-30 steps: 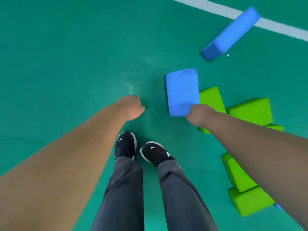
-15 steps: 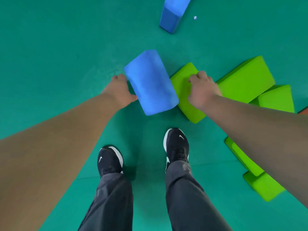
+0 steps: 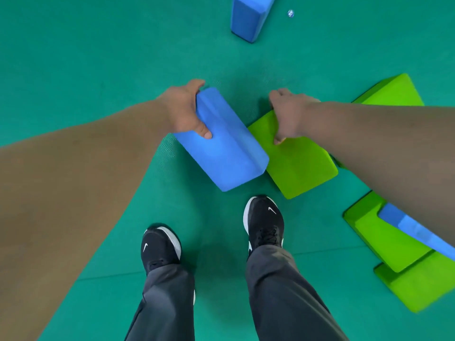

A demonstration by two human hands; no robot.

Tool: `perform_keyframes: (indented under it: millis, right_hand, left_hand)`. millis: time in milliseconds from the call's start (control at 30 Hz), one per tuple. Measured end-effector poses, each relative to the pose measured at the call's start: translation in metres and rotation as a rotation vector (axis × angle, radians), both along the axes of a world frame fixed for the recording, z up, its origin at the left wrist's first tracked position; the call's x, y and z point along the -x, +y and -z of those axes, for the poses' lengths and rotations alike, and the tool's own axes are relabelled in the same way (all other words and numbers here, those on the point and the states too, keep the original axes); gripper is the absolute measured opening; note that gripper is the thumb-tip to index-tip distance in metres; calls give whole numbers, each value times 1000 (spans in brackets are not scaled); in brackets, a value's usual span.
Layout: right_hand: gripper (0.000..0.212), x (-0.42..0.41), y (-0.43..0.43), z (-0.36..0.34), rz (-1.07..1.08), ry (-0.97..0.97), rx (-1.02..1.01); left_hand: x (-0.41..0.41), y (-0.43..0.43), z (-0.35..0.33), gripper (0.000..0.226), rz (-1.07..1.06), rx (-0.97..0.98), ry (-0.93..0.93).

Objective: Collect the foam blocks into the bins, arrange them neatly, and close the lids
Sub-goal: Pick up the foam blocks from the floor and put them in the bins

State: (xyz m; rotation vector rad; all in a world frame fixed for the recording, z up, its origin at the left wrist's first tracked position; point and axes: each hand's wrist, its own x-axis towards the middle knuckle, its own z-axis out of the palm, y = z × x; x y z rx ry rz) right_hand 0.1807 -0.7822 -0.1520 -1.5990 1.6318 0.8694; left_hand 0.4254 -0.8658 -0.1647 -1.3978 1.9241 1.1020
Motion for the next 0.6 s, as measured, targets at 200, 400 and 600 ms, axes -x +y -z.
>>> perform_keyframes:
  millis: [200, 400, 600]
  right_hand:
    - [113, -14, 29, -14, 16, 135, -7]
    - [104, -52, 37, -55, 126, 284, -105]
    - [109, -115, 19, -116, 186, 270, -99]
  left_hand:
    - [-43, 46, -11, 101, -56, -134, -22]
    - [-101, 81, -37, 91, -264, -147, -54]
    - [-176, 93, -94, 88, -457, -124, -104]
